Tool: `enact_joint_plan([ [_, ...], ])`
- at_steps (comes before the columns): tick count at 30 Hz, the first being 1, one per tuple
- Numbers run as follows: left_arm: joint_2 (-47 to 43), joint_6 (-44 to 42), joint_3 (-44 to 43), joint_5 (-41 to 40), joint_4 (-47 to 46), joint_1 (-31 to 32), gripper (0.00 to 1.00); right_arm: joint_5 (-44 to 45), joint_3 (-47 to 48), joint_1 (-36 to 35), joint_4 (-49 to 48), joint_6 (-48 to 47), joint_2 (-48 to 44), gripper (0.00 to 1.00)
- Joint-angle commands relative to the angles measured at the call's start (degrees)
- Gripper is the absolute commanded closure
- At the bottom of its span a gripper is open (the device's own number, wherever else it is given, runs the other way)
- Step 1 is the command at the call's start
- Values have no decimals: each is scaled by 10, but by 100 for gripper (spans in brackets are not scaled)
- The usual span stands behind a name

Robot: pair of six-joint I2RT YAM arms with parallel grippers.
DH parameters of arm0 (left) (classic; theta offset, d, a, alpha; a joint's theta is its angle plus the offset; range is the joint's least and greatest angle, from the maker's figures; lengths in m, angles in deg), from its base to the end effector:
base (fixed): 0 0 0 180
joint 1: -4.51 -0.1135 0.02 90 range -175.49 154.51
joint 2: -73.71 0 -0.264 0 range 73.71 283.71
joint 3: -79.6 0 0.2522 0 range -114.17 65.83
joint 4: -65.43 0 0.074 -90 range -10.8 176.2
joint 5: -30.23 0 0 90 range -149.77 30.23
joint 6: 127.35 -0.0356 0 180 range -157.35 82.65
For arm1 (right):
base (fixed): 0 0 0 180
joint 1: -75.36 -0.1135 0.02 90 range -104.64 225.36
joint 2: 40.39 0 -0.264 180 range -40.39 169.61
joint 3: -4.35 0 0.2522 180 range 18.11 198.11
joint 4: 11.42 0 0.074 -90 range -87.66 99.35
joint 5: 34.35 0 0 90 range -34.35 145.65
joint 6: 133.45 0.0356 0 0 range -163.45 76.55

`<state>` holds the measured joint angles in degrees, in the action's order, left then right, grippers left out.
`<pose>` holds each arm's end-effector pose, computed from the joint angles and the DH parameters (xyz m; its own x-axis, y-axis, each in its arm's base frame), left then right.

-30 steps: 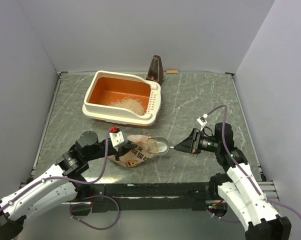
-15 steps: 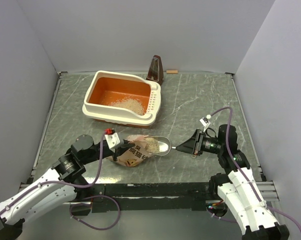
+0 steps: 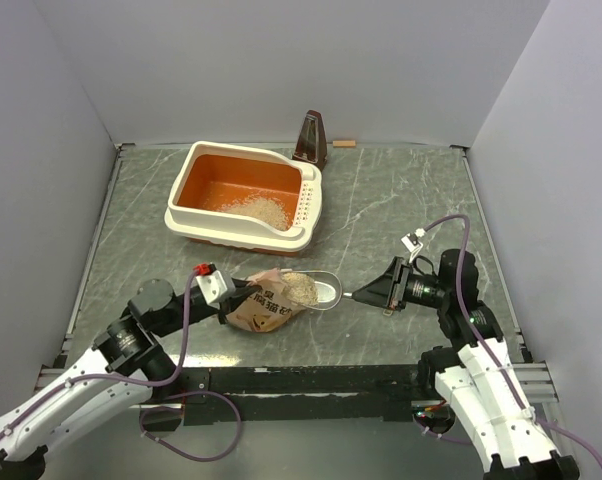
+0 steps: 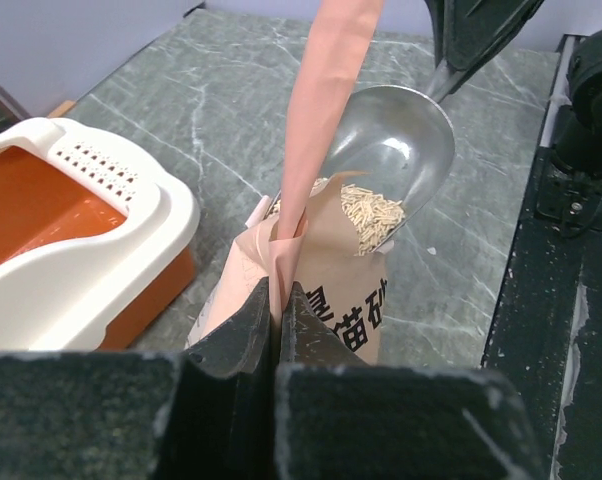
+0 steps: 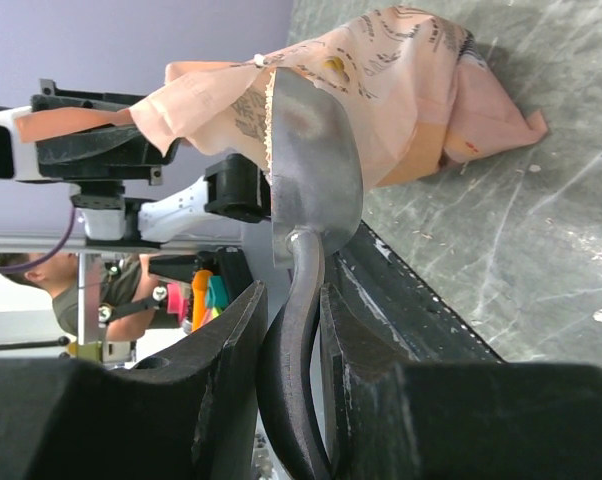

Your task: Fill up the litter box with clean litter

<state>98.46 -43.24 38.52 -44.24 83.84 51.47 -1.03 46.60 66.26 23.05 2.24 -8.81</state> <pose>0.0821 -0.1019 0.2910 0.0664 0.0738 -0.9951 0.8847 0.4569 0.0929 0.1222 0.0497 0.2607 -0.8807 0.2570 -0.3978 -0.3029 0.3401 0.8903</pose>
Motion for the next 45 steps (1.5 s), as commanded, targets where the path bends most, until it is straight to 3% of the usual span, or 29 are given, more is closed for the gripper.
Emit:
enact_joint_plan([
  [1,-30,-8,-16,-16,-87,2,99,-24,38,2,-20,38,-2,100],
  [13,-47,-4,-15,-39,-94,2,99,-36,69,1,-23,70,-3,100],
  [27,-104,-12,-10,-154,-103,2,99,-19,106,2,-40,110,2,100],
  [35,-108,-8,-9,-153,-106,1,99,24,109,1,-125,198,38,100],
  [45,-112,-15,-9,-154,-99,1,99,86,154,1,-267,253,174,100],
])
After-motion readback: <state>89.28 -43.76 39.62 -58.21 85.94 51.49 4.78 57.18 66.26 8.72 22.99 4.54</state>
